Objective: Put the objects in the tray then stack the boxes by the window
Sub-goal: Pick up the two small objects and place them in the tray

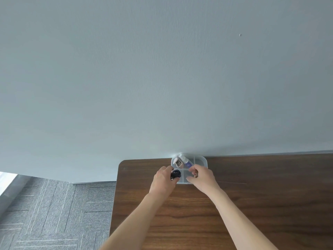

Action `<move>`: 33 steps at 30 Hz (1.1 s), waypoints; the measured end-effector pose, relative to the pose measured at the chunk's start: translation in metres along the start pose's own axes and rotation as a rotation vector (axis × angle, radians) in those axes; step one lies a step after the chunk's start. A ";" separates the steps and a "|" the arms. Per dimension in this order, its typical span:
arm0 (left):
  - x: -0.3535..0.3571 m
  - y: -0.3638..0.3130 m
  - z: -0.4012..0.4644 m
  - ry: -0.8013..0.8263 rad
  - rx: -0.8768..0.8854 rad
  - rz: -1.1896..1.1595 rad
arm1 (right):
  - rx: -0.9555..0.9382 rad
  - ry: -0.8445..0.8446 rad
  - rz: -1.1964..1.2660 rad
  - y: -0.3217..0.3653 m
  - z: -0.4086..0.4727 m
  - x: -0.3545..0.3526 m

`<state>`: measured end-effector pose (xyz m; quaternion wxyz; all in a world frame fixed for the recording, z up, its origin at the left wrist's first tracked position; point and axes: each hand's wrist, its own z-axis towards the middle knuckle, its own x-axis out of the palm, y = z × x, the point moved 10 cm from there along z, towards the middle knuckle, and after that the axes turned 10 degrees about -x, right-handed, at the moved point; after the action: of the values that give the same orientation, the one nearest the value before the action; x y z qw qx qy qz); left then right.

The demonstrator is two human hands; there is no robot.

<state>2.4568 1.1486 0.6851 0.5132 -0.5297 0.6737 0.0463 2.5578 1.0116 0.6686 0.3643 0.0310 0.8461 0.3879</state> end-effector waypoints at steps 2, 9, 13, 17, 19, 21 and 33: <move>0.000 -0.001 0.001 -0.019 0.006 0.001 | 0.015 -0.014 0.044 -0.001 -0.002 0.000; -0.002 0.005 0.003 -0.054 -0.022 0.025 | 0.111 -0.112 0.280 -0.009 -0.004 0.001; -0.002 0.009 0.002 -0.047 -0.033 0.050 | 0.105 -0.123 0.198 -0.006 -0.003 0.000; -0.004 0.012 0.000 -0.043 -0.030 0.067 | 0.063 -0.121 0.105 0.000 -0.002 -0.002; -0.005 0.014 -0.002 -0.040 -0.032 0.072 | 0.052 -0.126 0.096 0.003 -0.003 -0.003; -0.006 0.018 -0.005 -0.031 -0.039 0.078 | 0.058 -0.136 0.108 0.005 -0.006 -0.005; -0.025 0.086 -0.078 0.064 -0.162 0.193 | -0.114 -0.132 -0.210 0.058 -0.056 0.015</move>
<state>2.3397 1.1552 0.6985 0.4400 -0.5034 0.7317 0.1328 2.4976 1.0214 0.7238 0.4590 -0.0533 0.7954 0.3923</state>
